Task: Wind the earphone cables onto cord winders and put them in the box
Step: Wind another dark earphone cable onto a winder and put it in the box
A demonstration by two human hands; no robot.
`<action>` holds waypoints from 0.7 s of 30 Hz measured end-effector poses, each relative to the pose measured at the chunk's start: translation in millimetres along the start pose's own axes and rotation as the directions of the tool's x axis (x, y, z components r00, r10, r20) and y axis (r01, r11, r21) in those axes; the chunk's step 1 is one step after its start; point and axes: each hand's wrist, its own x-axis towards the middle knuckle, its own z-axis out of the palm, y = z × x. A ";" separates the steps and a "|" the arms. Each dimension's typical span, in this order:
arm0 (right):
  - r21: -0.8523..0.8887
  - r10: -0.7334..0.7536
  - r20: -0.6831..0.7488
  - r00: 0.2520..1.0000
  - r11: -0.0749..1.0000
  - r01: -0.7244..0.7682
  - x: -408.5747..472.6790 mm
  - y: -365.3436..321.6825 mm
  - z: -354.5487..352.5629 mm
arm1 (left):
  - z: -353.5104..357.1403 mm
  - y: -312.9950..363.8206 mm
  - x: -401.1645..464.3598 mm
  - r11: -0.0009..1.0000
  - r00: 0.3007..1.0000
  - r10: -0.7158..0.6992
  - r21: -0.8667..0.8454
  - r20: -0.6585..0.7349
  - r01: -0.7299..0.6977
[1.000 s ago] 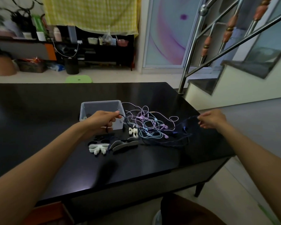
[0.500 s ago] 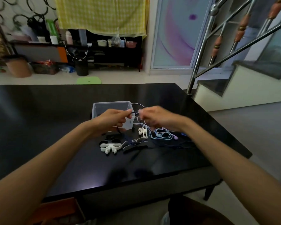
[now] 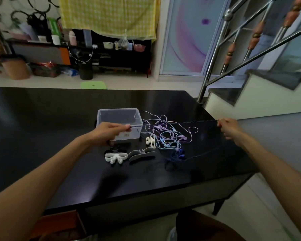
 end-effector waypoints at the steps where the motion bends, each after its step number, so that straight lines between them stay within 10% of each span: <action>1: -0.055 -0.044 -0.014 0.999 0.998 0.043 1.0 2.3 -6.8 | -1.6 3.0 0.5 1.000 0.997 0.007 0.010 -0.071 -0.006; 7: -0.379 -0.279 -0.168 0.945 0.903 0.200 4.5 13.1 -23.8 | -9.3 28.6 3.8 0.945 0.882 0.181 0.324 -0.435 -0.034; 13: -0.374 -0.350 -0.590 0.727 0.917 0.138 -11.0 11.4 -39.9 | -24.3 55.3 3.1 0.933 0.927 0.135 0.360 -0.350 0.000; 16: -0.426 -0.300 -0.505 0.809 0.902 0.069 -5.0 26.3 -43.3 | -19.6 58.7 -1.6 0.996 0.977 0.058 -0.057 -0.204 -0.071; 18: -0.435 -0.197 -0.325 0.925 0.899 0.039 3.3 40.8 -34.4 | -13.2 63.9 -5.5 0.859 0.989 0.136 -0.491 -0.060 -0.147; 21: -0.424 -0.154 -0.163 0.975 0.903 0.071 12.7 54.5 -23.1 | -10.7 80.7 -13.2 0.780 0.961 0.262 -0.567 -0.087 -0.264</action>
